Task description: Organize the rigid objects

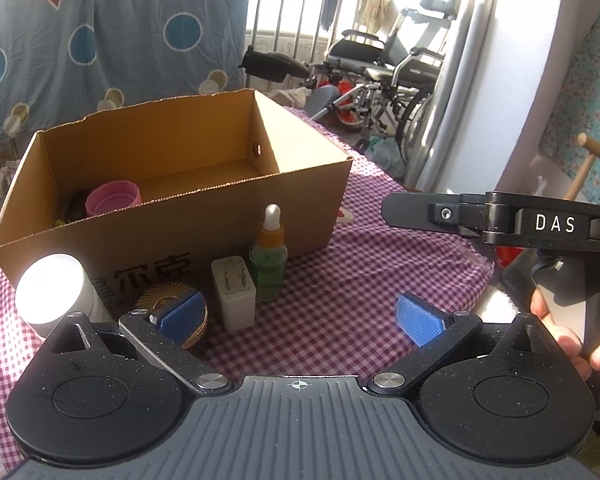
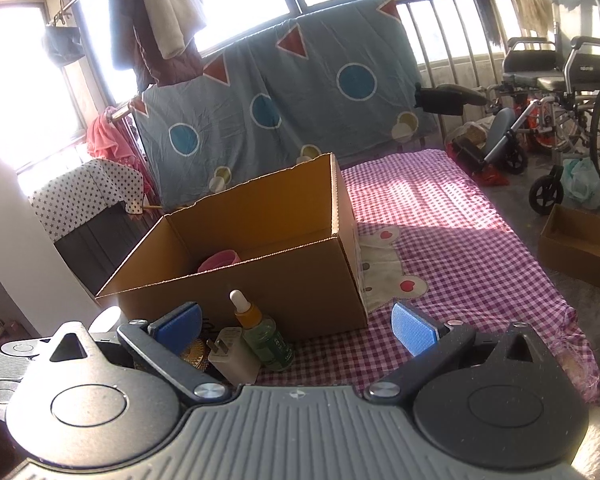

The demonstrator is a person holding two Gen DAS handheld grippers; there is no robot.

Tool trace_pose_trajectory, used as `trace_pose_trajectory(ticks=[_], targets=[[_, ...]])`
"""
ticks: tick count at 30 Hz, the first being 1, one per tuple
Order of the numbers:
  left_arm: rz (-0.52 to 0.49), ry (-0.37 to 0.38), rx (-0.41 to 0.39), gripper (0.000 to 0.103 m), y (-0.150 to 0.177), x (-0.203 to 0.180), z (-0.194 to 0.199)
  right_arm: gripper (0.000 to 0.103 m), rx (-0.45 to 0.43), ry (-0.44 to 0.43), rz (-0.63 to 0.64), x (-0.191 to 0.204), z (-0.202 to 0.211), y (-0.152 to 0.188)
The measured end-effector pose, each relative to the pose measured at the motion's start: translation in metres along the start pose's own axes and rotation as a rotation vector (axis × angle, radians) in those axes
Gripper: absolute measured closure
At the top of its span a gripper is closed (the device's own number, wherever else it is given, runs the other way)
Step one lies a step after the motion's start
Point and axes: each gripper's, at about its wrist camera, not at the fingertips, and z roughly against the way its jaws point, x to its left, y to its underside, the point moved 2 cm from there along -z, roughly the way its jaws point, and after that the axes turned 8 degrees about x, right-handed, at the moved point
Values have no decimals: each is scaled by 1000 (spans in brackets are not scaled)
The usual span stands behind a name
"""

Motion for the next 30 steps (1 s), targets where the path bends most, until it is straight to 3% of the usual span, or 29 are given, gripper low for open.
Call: trace_pose_trajectory(ticks=[30], targets=[[36, 36, -6, 0, 2, 0, -1, 0, -14, -15, -28, -1, 4, 4]])
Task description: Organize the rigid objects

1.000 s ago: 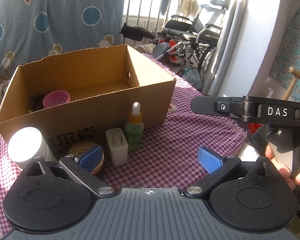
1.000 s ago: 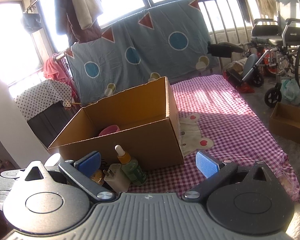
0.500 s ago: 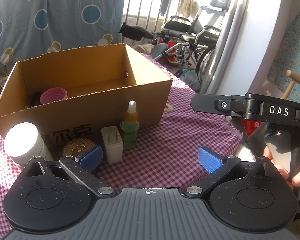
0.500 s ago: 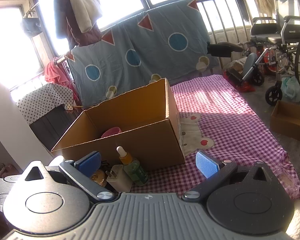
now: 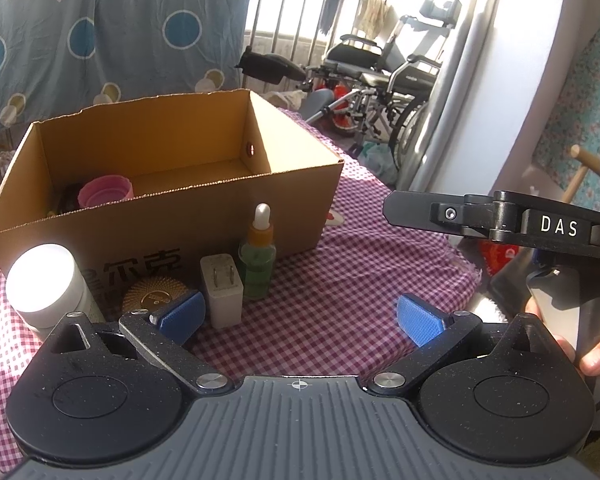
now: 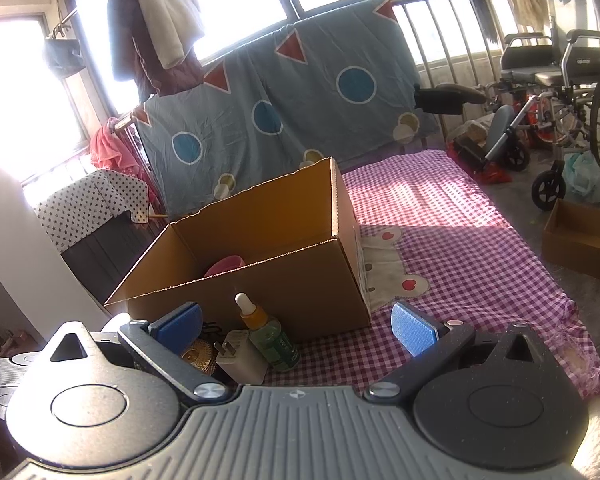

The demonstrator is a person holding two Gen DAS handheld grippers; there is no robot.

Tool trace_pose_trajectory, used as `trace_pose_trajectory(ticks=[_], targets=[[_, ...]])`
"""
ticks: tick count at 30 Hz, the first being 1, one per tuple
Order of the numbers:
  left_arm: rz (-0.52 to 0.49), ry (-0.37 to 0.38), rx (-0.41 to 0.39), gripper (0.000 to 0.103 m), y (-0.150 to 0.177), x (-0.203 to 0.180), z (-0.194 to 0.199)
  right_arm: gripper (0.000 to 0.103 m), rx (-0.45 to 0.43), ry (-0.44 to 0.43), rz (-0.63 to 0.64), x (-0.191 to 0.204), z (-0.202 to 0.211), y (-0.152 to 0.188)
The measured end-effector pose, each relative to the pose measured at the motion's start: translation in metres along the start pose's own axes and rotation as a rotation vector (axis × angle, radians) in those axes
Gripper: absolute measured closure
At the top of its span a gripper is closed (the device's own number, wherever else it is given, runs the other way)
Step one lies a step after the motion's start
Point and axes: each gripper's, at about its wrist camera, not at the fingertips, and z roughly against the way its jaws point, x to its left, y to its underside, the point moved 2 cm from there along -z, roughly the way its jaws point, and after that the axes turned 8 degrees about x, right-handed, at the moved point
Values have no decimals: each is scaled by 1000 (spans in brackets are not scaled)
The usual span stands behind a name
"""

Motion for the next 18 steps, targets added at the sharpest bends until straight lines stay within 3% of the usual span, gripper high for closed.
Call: trace_pose_trajectory(ticks=[7, 18], targets=[[-2, -11, 7, 0, -3, 4, -9, 1, 5, -4, -18, -2, -3, 0], [-127, -130, -55, 1, -11, 0, -30, 14, 51, -38, 17, 13, -31, -12]])
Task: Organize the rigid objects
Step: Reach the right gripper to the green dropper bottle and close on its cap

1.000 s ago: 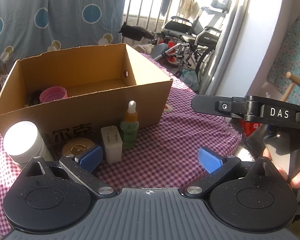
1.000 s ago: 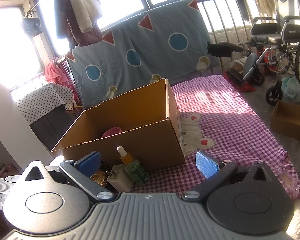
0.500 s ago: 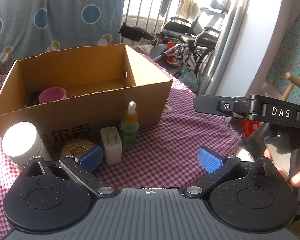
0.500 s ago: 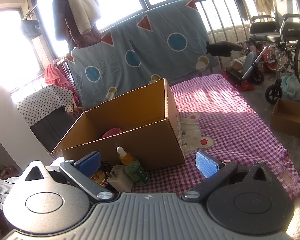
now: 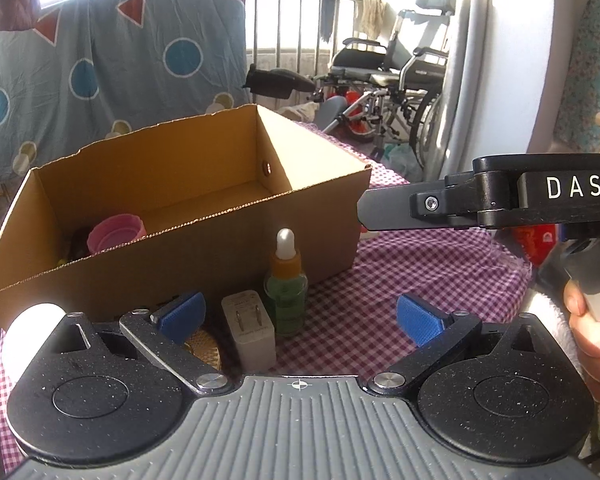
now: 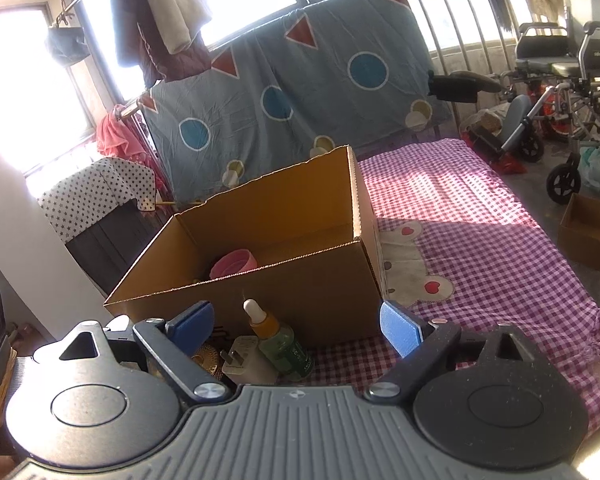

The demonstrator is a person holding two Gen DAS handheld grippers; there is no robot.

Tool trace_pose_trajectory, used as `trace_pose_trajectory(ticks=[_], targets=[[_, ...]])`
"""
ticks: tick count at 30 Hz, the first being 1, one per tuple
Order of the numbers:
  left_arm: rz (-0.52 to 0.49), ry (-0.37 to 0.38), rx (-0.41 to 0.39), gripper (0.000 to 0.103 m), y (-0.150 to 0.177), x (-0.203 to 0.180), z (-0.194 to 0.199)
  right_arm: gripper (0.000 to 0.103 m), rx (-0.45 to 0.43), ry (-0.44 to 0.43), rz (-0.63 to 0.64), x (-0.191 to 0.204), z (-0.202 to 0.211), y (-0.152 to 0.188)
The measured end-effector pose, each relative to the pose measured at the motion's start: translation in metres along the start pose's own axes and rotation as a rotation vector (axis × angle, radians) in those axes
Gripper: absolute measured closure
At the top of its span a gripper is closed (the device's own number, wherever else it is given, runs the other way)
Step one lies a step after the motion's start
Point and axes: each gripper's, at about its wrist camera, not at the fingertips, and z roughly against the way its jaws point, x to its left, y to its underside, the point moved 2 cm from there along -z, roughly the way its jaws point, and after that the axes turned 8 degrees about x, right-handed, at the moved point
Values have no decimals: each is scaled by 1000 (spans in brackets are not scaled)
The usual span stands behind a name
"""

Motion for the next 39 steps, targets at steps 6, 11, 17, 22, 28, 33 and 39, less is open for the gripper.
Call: trace_pose_trajectory(ticks=[6, 11, 17, 22, 28, 33, 39], targets=[[-55, -48, -33, 10, -5, -1, -10, 38, 42, -31, 45, 12, -25, -5], [-90, -51, -28, 29, -6, -4, -18, 49, 80, -53, 73, 18, -43, -7], [-67, -50, -13, 39, -9, -1, -27, 66, 122, -69, 82, 20, -57, -9], [-46, -21, -11, 49, -11, 0, -30, 75, 141, -82, 100, 20, -64, -12], [-32, -22, 1, 65, -11, -1, -33, 79, 151, -96, 88, 16, -70, -14], [14, -15, 2, 77, -14, 4, -32, 82, 135, -85, 88, 13, -66, -13], [38, 11, -4, 81, -15, -1, -30, 84, 129, -74, 88, 10, -58, -12]])
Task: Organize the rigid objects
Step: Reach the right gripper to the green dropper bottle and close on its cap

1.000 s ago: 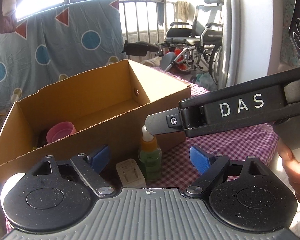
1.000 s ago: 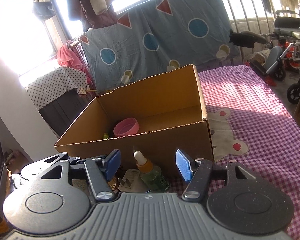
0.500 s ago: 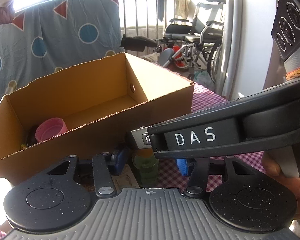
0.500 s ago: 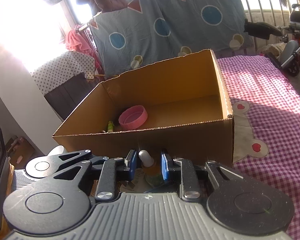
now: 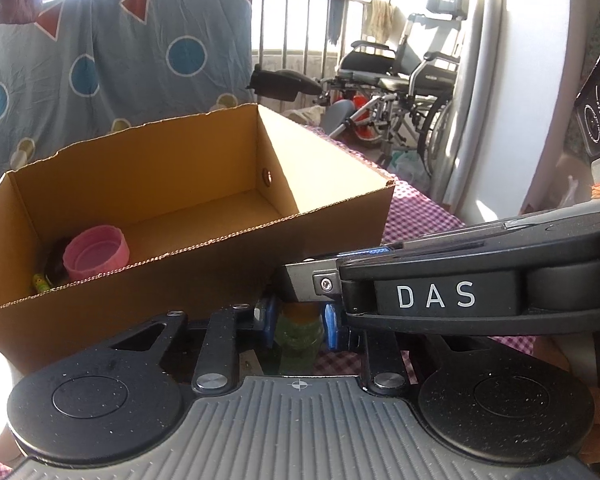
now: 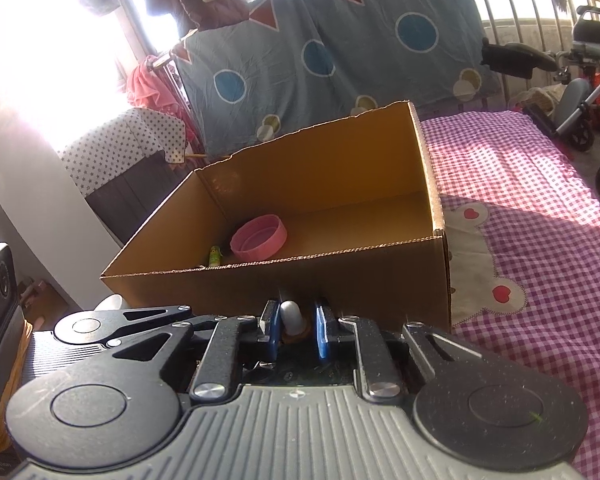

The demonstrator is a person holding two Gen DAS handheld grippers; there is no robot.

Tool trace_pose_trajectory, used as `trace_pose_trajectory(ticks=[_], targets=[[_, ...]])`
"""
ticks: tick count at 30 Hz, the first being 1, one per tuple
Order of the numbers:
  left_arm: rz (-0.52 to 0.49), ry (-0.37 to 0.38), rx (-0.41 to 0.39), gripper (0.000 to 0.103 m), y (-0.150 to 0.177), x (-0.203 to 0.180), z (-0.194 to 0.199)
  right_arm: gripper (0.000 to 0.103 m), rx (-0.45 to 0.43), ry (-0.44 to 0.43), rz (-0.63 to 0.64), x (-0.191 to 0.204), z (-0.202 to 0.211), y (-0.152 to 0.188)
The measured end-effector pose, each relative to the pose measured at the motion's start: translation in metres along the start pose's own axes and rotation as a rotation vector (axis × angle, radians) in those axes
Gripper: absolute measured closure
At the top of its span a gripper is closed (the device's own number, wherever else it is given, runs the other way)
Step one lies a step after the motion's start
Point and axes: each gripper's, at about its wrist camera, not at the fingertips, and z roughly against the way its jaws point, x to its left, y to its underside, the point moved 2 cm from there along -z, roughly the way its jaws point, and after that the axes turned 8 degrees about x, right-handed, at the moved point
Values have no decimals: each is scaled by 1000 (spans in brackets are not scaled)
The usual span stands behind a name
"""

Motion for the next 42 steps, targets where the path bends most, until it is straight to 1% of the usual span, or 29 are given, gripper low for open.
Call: trace_pose_trajectory(ticks=[7, 9, 10, 14, 20, 24, 28, 30, 33, 38, 42], targets=[[23, 49, 8, 82, -1, -10, -1, 87, -3, 27, 1, -6, 15, 6], [35, 73, 11, 82, 0, -13, 0, 88, -6, 33, -2, -8, 20, 8], [40, 83, 13, 82, 0, -14, -1, 91, -8, 32, -4, -9, 22, 9], [49, 113, 13, 82, 1, -20, -2, 91, -10, 51, -14, -15, 30, 13], [37, 104, 2, 81, 3, -24, -2, 92, -16, 32, -32, -22, 33, 16], [12, 70, -10, 72, 8, -25, -1, 92, -15, 24, -37, -24, 31, 14], [-5, 53, -3, 67, 11, -27, -6, 92, -8, 18, -45, -28, 31, 12], [-16, 45, 9, 66, 9, -28, -12, 92, -5, 18, -45, -29, 30, 11], [-33, 34, 27, 65, 11, -30, -19, 92, 0, 19, -40, -28, 30, 10], [-29, 26, 59, 65, 18, -29, -26, 90, 8, 3, -27, -26, 28, 9], [-50, 11, 50, 70, 22, -30, -25, 90, 14, -3, 1, -22, 27, 9]])
